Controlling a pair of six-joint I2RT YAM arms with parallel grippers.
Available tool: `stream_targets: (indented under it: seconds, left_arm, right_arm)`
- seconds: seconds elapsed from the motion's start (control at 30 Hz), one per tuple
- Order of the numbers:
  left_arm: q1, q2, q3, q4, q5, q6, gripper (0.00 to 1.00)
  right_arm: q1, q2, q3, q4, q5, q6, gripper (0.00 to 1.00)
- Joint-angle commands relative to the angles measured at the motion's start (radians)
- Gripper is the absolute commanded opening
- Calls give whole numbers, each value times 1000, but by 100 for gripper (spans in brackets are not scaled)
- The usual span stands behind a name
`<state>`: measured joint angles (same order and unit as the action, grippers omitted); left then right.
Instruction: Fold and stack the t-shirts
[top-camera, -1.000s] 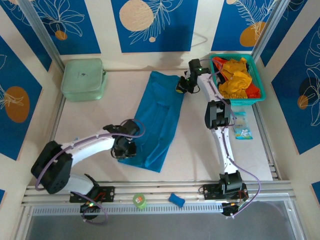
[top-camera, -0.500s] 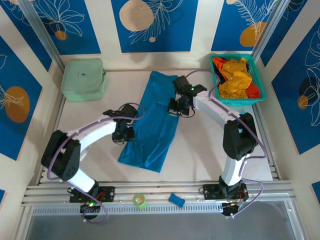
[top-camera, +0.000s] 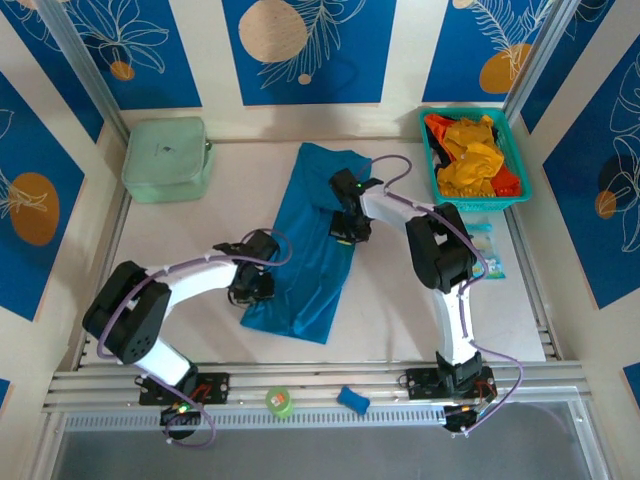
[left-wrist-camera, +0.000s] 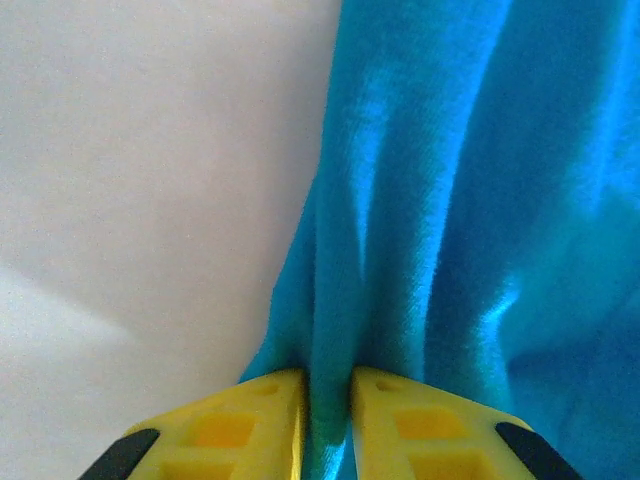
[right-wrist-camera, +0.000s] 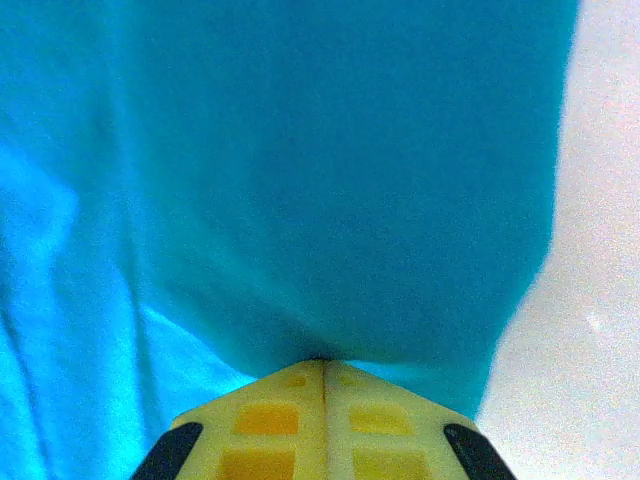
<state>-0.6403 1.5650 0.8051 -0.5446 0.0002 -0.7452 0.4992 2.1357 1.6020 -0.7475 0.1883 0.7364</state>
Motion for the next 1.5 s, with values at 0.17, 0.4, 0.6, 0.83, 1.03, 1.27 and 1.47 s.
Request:
stream_targets:
  seconds: [0.17, 0.4, 0.6, 0.83, 1.03, 1.27, 1.47]
  left_arm:
    - [-159, 77, -77, 59, 172, -186, 21]
    - [-200, 30, -67, 0, 153, -232, 21]
    - [-207, -24, -27, -50, 123, -225, 25]
    - [-206, -84, 304, -260, -257, 2, 37]
    - [-206, -181, 466, -47, -499, 383, 68]
    - [-207, -374, 317, 426, -338, 970, 99]
    - [-207, -515, 157, 359, -75, 1406, 100]
  right_arm:
    - [-63, 86, 112, -58, 30, -143, 0]
    - [-86, 82, 118, -85, 14, -178, 0]
    - [-88, 49, 97, -82, 17, -183, 0]
    - [-82, -271, 58, 2, 36, -375, 0]
    - [-23, -734, -124, 101, 30, -657, 22]
    - [10, -1185, -437, 84, -243, -1043, 49]
    - [82, -1456, -724, -12, -347, -1465, 58]
